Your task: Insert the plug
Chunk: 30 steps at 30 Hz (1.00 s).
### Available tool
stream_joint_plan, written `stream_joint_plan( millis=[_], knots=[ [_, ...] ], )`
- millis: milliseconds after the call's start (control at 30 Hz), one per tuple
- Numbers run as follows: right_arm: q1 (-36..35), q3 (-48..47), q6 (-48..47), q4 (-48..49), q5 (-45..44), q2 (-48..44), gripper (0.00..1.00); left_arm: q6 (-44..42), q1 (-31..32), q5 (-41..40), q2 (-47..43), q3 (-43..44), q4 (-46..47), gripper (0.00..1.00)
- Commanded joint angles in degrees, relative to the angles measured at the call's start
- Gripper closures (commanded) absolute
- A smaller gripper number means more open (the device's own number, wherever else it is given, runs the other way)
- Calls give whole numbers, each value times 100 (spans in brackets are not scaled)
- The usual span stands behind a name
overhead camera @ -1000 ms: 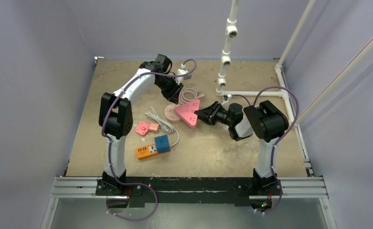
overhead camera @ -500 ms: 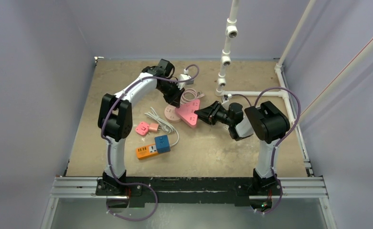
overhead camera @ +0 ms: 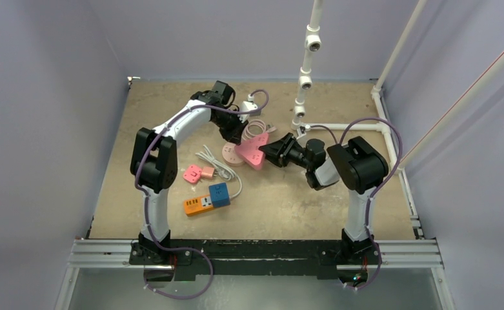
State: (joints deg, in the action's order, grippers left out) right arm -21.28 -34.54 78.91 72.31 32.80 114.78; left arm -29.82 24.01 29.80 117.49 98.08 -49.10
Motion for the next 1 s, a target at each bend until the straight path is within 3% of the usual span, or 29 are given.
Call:
stream_joint_plan(
  millis=[0,533,800,967],
  knots=[
    [-180,-187,108,365,-72,199,48,-232,34,-440,173,-282,-357,97],
    [-241,33,300,461,120,157,45,-226,38,-454,105,-281,-207,99],
    [-228,202,319,505,148,77,39,-279,34,-599,38,-330,-125,99],
    [-241,-20,216,187,-123,-44,44,-237,34,-586,27,-295,-119,99]
  ],
)
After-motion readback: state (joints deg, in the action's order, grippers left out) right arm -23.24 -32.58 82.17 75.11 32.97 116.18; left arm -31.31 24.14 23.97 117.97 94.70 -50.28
